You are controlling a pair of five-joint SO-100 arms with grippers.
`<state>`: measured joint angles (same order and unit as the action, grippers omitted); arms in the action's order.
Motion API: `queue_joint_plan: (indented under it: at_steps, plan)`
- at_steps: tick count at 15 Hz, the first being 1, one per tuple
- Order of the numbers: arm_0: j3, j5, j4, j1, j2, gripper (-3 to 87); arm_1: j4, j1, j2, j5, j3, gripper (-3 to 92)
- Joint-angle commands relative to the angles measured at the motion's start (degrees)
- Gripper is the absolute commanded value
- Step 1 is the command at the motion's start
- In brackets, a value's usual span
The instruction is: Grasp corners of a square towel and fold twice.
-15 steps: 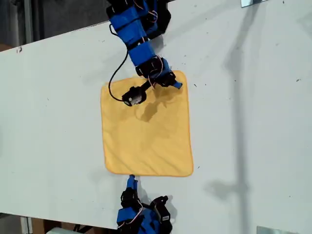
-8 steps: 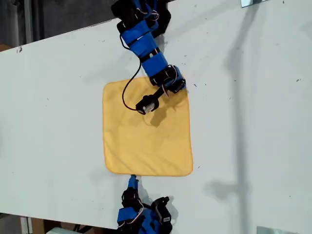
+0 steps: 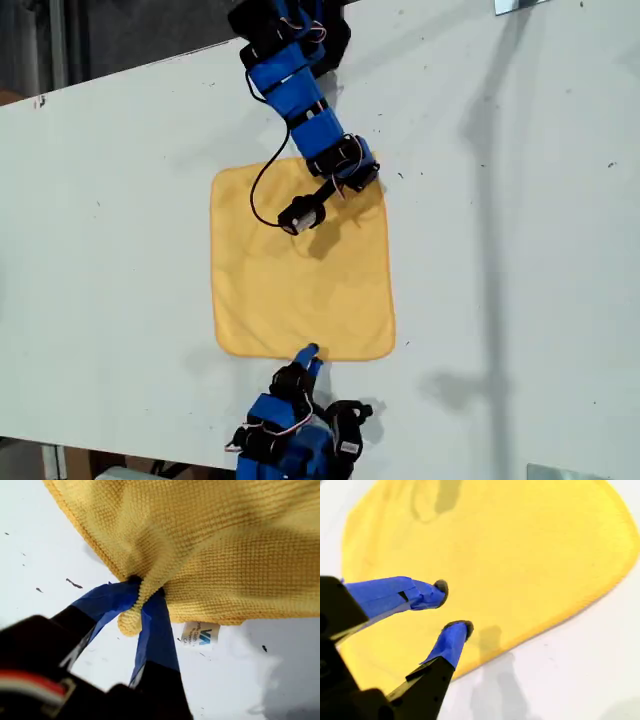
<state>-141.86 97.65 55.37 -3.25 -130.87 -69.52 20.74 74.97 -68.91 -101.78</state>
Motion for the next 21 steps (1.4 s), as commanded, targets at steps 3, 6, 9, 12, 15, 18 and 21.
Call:
queue_joint_plan:
  at_steps: [3,6,9,12,15,18,21]
  plan:
    - [10.11,29.09,-2.90,-19.78,20.83,14.3,0.97,0.62,0.35,0.18,-0.53,-0.1]
    - [16.44,33.84,-4.83,-24.08,29.53,14.8,2.72,0.26,0.26,0.53,-1.05,-0.1]
    - [21.97,32.26,-10.72,-24.17,40.08,15.0,2.55,0.79,0.53,0.53,-1.05,-0.1]
    - [30.23,30.06,-1.41,-22.94,42.19,14.8,2.55,0.97,0.62,0.53,-1.05,-0.1]
    - [36.21,26.63,5.45,-21.09,43.68,14.6,2.64,0.79,0.53,0.62,-1.05,-0.1]
    - [28.12,25.14,-8.96,-20.04,45.79,13.8,2.20,1.14,0.53,0.62,-1.05,-0.1]
    - [26.89,24.61,-12.22,-19.86,47.20,13.6,1.76,1.23,0.79,0.62,-0.97,-0.1]
